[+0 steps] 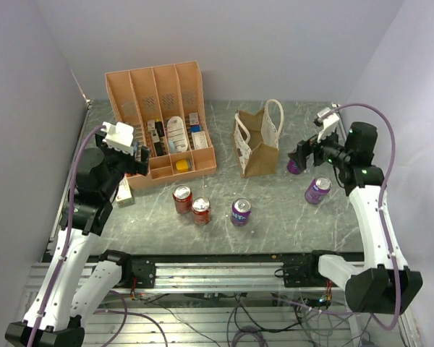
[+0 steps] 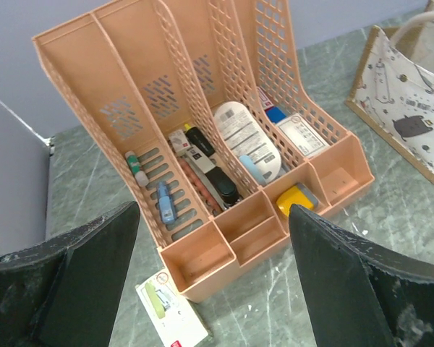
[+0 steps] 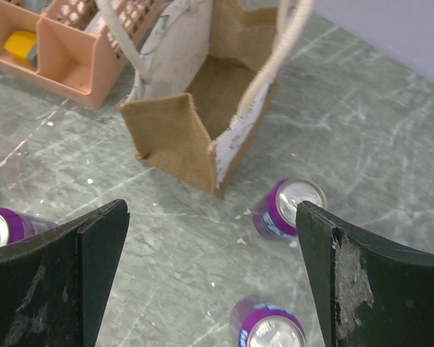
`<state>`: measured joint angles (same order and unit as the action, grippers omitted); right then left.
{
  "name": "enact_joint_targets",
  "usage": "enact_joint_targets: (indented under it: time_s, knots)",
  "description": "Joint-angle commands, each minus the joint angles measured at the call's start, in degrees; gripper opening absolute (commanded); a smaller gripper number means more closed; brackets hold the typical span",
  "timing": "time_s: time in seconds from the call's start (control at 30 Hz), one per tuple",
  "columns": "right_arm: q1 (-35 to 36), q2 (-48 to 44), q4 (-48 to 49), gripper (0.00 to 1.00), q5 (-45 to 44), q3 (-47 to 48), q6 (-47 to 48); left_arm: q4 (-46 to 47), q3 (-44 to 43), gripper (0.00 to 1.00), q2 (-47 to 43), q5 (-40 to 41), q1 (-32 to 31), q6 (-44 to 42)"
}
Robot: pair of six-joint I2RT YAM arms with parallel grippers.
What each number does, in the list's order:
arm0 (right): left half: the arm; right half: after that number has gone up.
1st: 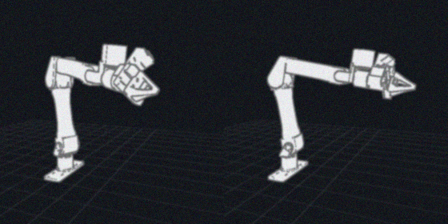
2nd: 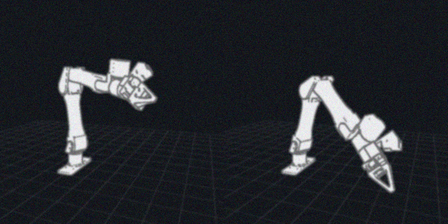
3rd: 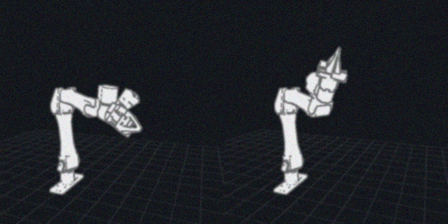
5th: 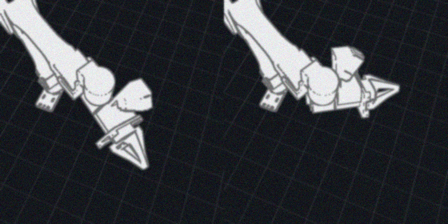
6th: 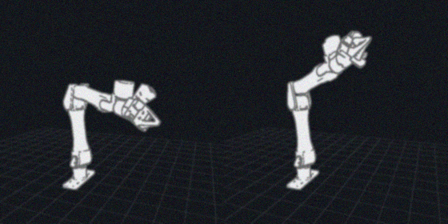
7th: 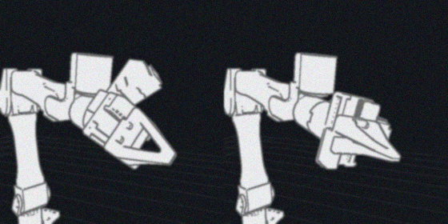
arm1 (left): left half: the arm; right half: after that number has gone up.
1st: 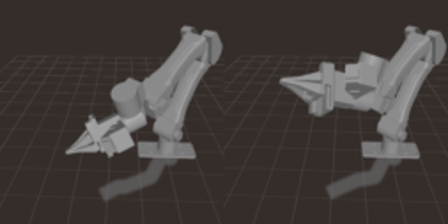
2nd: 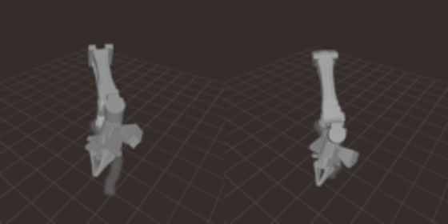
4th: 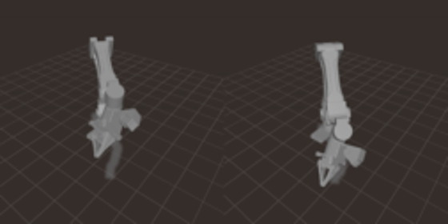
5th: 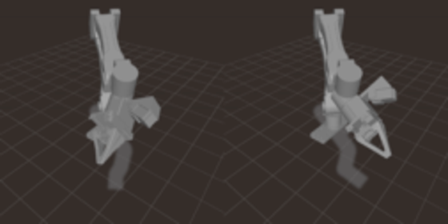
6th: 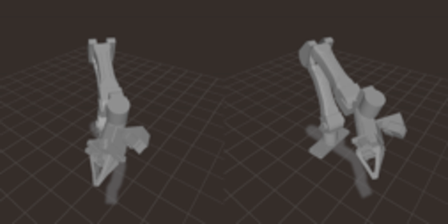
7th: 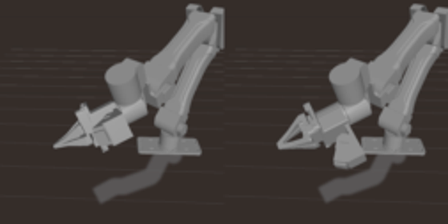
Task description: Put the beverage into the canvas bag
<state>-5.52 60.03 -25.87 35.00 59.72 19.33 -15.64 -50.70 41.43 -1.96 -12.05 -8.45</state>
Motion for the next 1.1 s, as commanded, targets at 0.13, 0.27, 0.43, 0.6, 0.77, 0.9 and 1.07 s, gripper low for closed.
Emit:
enact_joint_targets:
  time_s: [0.13, 0.27, 0.43, 0.6, 0.77, 0.9, 1.07]
  knots:
    - [16.44, 7.31, 8.82, 1.0, -9.89, 3.08, 2.54, 1.98, 0.61, 0.95, 1.27, -7.49, 0.67, -0.76]
    - [21.25, 13.35, 13.55, 1.0, -12.66, 4.03, 2.59, 1.87, 0.75, 0.95, 1.8, -7.41, 0.65, -1.18]
    - [23.95, 20.77, 18.82, 0.99, -13.96, 6.03, -0.93, 1.74, 0.73, 0.95, 2.52, -7.46, 0.68, -1.9]
    - [26.14, 27.88, 21.14, 0.9, -15.06, 8.62, -2.09, 1.22, 0.73, 0.95, 2.72, -7.71, 0.76, -2.64]
    - [28.23, 32.62, 22.82, 0.68, -17.75, 9.72, -3.65, 1.15, 1.17, 0.95, 2.58, -7.93, 0.98, -3.3]
    - [28.93, 34.73, 23.05, 0.51, -18.5, 8.98, -5.76, 0.78, 1.26, 0.95, 1.92, -8.27, 0.98, -3.58]
    - [29.07, 33.41, 20.82, 0.13, -21.19, 8.05, -10.83, 0.53, 1.22, 0.95, 1.34, -8.73, 1.02, -3.81]
